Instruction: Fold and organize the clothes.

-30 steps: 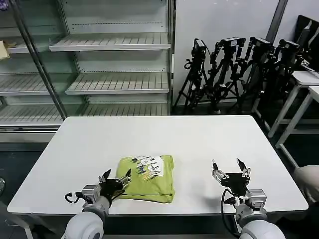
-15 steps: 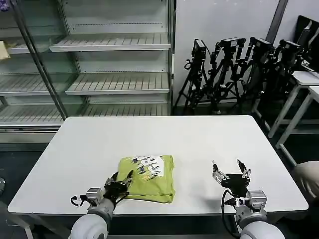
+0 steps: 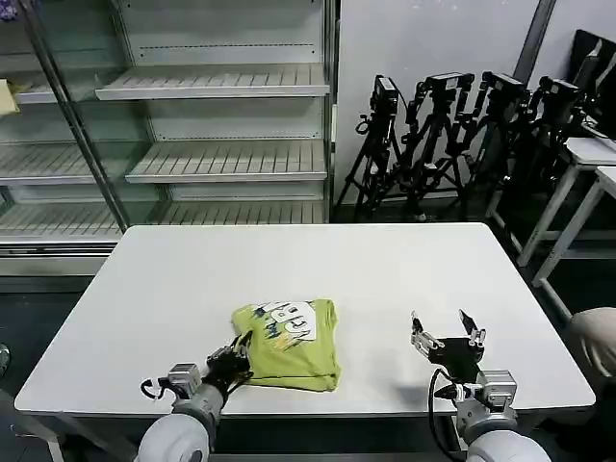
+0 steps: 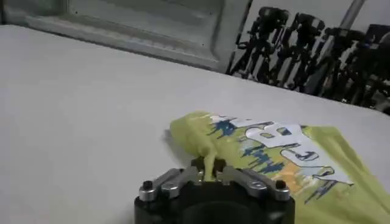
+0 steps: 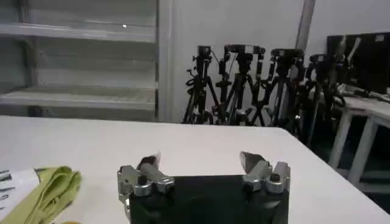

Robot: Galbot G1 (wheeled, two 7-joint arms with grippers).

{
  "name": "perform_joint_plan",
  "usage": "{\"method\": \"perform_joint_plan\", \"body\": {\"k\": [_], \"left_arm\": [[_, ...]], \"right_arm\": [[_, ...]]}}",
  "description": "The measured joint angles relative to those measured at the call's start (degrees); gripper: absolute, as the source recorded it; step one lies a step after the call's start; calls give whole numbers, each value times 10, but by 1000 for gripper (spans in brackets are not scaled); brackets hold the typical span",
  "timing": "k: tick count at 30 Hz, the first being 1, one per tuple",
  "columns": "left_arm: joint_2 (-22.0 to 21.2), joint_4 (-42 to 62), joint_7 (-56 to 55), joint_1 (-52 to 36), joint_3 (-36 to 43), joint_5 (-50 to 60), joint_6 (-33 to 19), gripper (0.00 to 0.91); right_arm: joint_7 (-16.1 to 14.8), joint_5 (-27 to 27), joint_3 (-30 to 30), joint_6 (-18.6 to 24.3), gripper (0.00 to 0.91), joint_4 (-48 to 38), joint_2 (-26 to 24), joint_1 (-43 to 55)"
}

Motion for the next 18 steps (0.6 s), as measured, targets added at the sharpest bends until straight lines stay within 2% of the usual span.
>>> {"method": "perform_joint_plan", "body": {"k": [9,18], "left_arm": [[47,-3,34,-9,-58,32,24,0],[145,15,119,9,-193,115,50,0]], "right_arm": [[0,0,-6,0,907,-1,1,6],[0,0,-9,1,907,-1,1,8]]}}
